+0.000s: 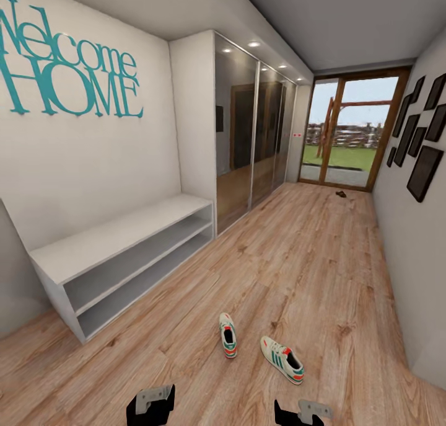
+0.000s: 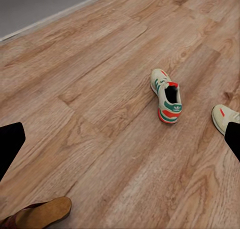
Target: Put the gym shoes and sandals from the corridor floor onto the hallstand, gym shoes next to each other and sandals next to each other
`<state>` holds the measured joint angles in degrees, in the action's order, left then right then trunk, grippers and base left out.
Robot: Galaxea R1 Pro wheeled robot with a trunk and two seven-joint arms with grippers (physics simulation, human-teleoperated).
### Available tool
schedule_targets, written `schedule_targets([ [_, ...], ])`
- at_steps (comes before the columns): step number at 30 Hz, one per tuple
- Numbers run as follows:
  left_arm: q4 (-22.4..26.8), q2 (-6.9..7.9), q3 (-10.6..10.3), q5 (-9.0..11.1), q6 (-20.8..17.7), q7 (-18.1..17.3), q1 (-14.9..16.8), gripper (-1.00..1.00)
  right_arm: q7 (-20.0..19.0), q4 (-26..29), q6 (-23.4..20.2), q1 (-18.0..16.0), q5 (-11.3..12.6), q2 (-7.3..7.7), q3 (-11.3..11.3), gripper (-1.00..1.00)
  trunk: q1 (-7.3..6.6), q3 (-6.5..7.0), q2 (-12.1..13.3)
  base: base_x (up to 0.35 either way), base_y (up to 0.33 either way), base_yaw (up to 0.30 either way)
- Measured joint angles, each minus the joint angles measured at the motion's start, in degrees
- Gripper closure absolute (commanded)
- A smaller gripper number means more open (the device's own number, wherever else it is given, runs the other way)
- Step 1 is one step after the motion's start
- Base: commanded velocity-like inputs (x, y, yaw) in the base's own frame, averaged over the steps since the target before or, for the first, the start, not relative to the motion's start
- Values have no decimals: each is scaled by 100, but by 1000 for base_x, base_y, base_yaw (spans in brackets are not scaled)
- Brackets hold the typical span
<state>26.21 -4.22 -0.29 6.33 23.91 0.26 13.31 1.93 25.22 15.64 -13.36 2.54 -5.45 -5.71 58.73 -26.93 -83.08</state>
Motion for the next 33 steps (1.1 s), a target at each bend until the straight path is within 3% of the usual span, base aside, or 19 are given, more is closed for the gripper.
schedule_targets([
  [11, 1, 0, -4, -6, 0, 0, -2, -100, 0, 1, -1, 0, 1, 0, 0, -100, 0, 0, 0, 0, 0, 99],
  [33, 1, 0, 2, -1, 0, 0, 0, -100, 0, -4, 0, 0, 1, 0, -1, -100, 0, 0, 0, 0, 0, 266],
])
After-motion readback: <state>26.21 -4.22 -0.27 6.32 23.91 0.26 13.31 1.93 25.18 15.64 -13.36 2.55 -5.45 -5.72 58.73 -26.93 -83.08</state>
